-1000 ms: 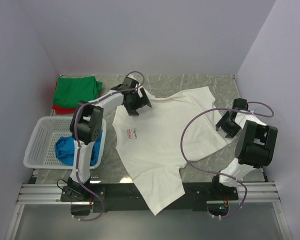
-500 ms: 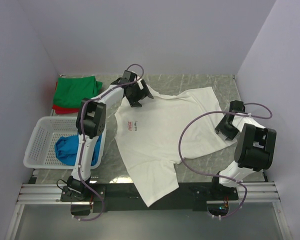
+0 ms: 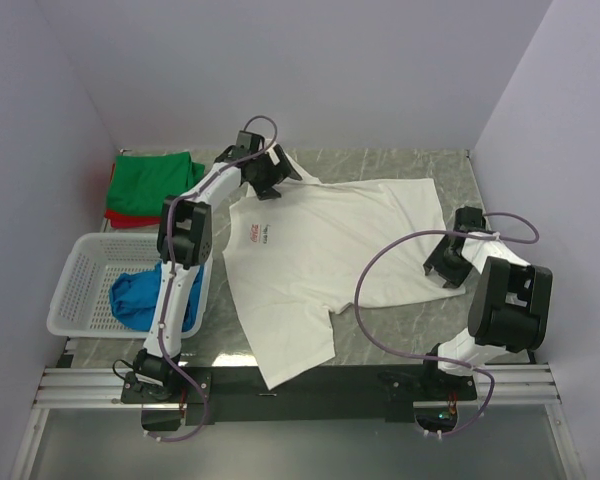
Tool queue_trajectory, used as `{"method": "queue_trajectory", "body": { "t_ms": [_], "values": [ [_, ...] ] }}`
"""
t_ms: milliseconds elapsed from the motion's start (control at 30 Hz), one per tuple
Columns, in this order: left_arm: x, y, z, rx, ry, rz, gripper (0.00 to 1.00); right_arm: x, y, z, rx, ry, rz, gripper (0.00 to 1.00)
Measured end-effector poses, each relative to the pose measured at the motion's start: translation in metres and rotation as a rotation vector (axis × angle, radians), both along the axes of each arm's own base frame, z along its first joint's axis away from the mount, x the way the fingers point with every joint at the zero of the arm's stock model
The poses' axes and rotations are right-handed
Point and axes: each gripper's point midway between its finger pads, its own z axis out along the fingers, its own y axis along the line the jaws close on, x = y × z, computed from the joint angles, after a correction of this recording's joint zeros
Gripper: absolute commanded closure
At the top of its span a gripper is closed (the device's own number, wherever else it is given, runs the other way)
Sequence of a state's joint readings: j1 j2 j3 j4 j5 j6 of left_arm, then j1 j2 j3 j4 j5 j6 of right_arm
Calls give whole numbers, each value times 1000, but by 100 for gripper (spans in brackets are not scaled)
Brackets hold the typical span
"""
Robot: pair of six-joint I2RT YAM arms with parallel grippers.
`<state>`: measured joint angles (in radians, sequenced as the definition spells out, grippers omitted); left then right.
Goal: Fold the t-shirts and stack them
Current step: Flatten the tshirt out
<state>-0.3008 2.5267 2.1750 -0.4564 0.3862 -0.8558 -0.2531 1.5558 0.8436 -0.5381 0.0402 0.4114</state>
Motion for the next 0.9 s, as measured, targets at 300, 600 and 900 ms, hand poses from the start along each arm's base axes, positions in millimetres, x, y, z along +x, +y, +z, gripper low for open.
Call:
{"method": "queue_trajectory", "body": {
  "t_ms": [300,600,900],
  "values": [
    [18,9,8,-36,-49,5,1,-10,4,3,17,42,-7,38],
    [8,33,67,108,-204,30,1,51,12,86,-29,-163,68,37],
    [-196,20,219,187,-436,-3,1,60,41,146,7,-355,169,37]
  ]
}}
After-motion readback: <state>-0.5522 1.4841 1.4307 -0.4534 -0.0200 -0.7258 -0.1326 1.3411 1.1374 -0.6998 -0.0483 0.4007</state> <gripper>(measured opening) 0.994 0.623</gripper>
